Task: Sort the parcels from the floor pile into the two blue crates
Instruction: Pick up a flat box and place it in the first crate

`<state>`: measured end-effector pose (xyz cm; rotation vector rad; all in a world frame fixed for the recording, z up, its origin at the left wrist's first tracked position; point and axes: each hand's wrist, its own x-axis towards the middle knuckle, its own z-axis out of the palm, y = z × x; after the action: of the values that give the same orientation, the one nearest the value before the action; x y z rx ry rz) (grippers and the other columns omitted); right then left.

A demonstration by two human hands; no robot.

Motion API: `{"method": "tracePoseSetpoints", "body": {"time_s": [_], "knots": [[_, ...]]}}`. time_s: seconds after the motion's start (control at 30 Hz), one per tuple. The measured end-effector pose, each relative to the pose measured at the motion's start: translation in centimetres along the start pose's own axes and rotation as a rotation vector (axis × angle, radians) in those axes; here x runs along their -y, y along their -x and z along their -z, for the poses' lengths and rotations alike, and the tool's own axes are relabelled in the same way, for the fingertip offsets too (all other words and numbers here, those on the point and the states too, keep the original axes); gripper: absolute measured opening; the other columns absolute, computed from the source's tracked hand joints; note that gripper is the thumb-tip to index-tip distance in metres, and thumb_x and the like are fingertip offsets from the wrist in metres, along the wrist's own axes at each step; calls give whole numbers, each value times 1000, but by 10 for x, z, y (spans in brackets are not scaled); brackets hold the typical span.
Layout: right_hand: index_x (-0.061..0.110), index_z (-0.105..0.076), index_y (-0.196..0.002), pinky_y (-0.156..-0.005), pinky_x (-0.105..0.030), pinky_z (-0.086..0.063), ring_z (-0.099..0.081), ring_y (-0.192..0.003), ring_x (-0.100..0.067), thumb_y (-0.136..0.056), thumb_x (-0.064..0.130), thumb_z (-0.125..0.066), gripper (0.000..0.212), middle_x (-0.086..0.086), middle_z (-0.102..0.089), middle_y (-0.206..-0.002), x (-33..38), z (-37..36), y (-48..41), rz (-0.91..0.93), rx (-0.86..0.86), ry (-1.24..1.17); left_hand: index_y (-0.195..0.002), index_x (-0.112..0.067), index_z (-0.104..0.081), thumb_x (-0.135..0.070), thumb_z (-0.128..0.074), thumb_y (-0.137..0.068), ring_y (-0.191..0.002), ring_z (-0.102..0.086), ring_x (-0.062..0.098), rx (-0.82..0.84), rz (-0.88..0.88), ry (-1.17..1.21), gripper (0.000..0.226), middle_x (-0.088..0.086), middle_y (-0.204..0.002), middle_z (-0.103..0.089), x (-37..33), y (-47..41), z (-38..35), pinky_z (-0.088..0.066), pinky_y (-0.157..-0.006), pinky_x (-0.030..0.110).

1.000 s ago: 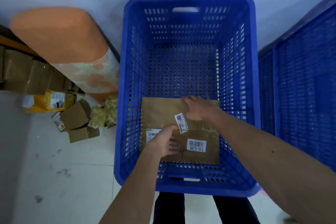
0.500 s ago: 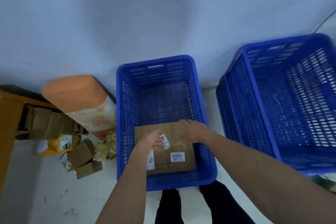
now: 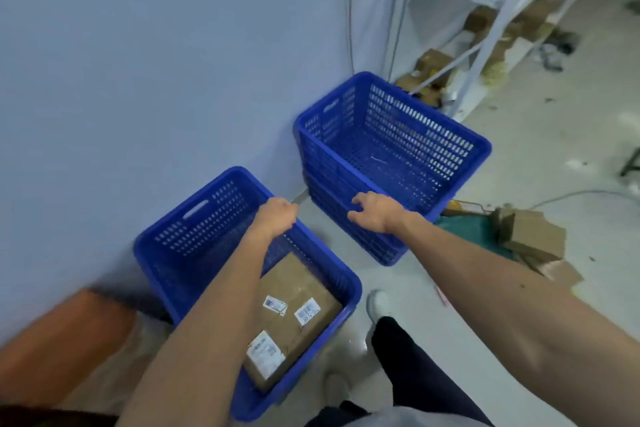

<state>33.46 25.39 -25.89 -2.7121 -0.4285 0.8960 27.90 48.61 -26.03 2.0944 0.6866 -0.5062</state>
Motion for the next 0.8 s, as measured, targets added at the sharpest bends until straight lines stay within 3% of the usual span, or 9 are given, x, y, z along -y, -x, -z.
{"method": "tracePoseSetpoints", "body": {"time_s": [0.13, 0.27, 0.33, 0.47, 0.6, 0.67, 0.73, 0.8], "knots": [[13, -50, -135, -95, -38, -46, -56, -120, -31, -94, 46, -50, 53, -11, -57, -137, -70, 5, 61, -170, -91, -81, -79, -8, -62, -24, -50, -90, -72, -62, 24, 75, -197, -117, 23, 17, -84, -72, -63, 16, -48, -53, -74, 36], [11, -53, -128, -92, -37, -49, -59, -115, -32, -91, 44, -51, 50, -13, -62, -131, -151, 5, 120, -349, -186, -195, -74, -14, -60, -31, -50, -81, -75, -65, 24, 168, -383, -276, 21, 10, -81, -72, -122, 41, -116, -56, -83, 43], [9, -56, -127, -91, -34, -48, -61, -115, -32, -92, 39, -51, 47, -13, -64, -128, -191, 3, 151, -420, -203, -256, -81, -13, -66, -31, -51, -83, -78, -65, 26, 216, -456, -356, 24, 4, -83, -74, -151, 62, -154, -55, -81, 41], [9, -64, -102, -77, -31, -47, -65, -101, -31, -91, 36, -50, 33, -17, -69, -116, -275, -9, 205, -547, -216, -347, -74, -15, -56, -23, -50, -88, -64, -46, 21, 312, -589, -487, 17, 5, -70, -59, -202, 102, -237, -42, -63, 35], [20, -56, -77, -74, -26, -40, -61, -100, -29, -95, 29, -53, 20, -18, -67, -119, -355, -28, 251, -614, -233, -436, -83, -7, -66, -24, -51, -92, -71, -56, 24, 394, -626, -543, 24, 8, -83, -70, -235, 123, -330, -47, -68, 35], [15, -64, -98, -79, -26, -38, -59, -113, -32, -99, 31, -48, 23, -19, -63, -127, -400, -34, 266, -651, -224, -459, -86, -6, -69, -25, -52, -92, -78, -62, 27, 403, -618, -557, 26, 10, -84, -71, -251, 129, -374, -52, -76, 38], [9, -61, -121, -86, -29, -43, -58, -118, -33, -100, 40, -45, 41, -18, -61, -130, -450, -39, 270, -693, -232, -503, -85, -6, -69, -23, -52, -91, -79, -63, 25, 412, -606, -568, 24, 10, -85, -72, -270, 132, -418, -52, -79, 36], [12, -63, -113, -80, -27, -41, -60, -112, -31, -97, 40, -48, 35, -16, -64, -125, -496, -40, 275, -698, -219, -522, -74, -10, -62, -20, -51, -90, -70, -54, 21, 433, -584, -591, 21, 5, -73, -63, -290, 136, -459, -48, -73, 35]]}}
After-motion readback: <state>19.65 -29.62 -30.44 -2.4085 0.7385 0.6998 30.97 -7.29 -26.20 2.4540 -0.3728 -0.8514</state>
